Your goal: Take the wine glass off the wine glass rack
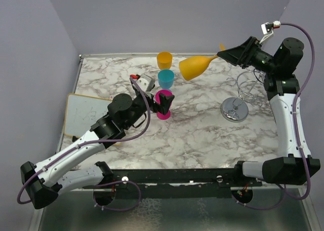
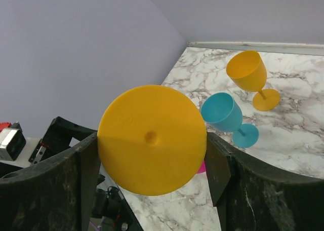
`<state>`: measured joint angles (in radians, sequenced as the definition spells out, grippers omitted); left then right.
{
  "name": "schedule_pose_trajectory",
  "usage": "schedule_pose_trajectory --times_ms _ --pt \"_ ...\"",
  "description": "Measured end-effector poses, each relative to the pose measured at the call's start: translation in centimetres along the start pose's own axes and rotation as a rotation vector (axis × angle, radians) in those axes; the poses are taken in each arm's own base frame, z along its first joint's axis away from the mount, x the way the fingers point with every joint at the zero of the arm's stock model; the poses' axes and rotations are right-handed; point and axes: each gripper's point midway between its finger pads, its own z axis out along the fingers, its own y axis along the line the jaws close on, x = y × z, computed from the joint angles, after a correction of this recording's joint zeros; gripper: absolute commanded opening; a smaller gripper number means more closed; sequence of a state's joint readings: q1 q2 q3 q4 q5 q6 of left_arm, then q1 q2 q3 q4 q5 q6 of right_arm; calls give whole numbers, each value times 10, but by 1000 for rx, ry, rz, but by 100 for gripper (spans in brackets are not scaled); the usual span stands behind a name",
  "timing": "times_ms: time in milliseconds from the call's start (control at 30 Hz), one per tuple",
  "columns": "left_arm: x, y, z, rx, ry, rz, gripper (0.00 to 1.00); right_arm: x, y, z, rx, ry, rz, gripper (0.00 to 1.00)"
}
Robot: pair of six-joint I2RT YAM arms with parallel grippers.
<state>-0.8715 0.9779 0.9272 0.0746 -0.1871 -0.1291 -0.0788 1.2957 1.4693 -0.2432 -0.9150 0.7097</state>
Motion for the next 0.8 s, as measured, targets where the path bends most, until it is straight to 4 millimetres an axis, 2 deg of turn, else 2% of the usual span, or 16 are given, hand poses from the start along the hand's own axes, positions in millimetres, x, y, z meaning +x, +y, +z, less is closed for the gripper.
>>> schedule_pose_trajectory --times_ms 333,567,700,800 --pt "-54 -49 -10 214 -143 -455 100 8 26 -12 -82 -5 4 69" --pt "-74 -62 -9 292 -182 -640 99 12 49 -20 -166 -1 11 70" --pt "-76 -70 -3 343 -173 -719 93 22 56 -24 -217 15 52 69" --pt "-79 -78 0 392 -171 -778 81 28 57 -26 -239 25 85 70"
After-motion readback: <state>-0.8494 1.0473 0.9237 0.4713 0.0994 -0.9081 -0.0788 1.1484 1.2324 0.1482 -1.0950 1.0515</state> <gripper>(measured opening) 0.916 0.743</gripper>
